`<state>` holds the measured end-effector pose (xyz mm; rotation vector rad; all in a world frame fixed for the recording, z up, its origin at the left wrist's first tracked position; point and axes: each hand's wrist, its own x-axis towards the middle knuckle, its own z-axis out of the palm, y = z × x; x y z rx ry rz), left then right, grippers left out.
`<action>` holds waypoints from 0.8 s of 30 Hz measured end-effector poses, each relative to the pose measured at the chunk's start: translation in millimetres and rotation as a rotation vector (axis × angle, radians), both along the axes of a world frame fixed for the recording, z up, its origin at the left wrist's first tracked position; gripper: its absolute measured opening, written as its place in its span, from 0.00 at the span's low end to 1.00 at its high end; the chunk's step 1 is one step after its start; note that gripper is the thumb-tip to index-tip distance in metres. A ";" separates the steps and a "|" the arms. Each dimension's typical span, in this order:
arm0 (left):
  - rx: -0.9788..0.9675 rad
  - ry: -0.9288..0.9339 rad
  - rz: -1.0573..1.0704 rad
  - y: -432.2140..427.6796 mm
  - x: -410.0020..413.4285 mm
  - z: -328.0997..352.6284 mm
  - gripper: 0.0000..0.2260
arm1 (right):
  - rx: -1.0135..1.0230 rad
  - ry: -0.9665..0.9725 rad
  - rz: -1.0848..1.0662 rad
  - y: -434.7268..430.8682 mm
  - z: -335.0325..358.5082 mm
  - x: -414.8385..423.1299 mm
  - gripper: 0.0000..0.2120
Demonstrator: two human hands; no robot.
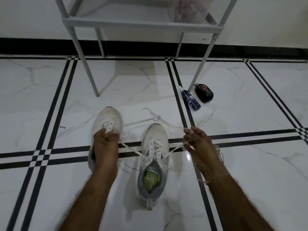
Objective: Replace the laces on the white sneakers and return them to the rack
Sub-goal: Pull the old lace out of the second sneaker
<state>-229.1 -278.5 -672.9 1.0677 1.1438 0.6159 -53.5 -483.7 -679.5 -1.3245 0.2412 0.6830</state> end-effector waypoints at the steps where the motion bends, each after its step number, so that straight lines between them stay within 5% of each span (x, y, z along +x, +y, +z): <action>1: 0.133 0.076 0.002 -9.6 -0.1 -0.2 0.18 | 0.061 0.045 -0.028 -1.2 -2.0 -2.6 0.14; 3: 0.534 0.198 -0.006 -26.0 -3.6 -2.1 0.22 | 0.255 0.129 -0.063 -2.1 -4.6 -6.8 0.14; 5: 0.814 0.242 -0.224 -40.8 -9.5 -13.3 0.16 | 0.229 0.066 -0.010 -3.2 -5.0 -8.1 0.15; 8: 0.639 0.217 -0.707 -57.1 -15.8 -31.5 0.14 | -0.438 -0.445 0.288 -3.4 -11.4 -16.4 0.27; 10: 0.629 0.286 -0.798 -57.7 -22.1 -41.1 0.16 | -0.792 -0.777 0.415 -3.5 -18.6 -27.0 0.28; 15: 0.583 0.248 -0.702 -51.7 -23.9 -40.4 0.18 | -0.524 -0.623 0.632 -6.2 -16.4 -72.2 0.23; 24: 0.773 0.201 -0.706 -49.2 -20.0 -44.0 0.16 | -0.677 -0.879 0.536 6.9 -22.3 -95.4 0.15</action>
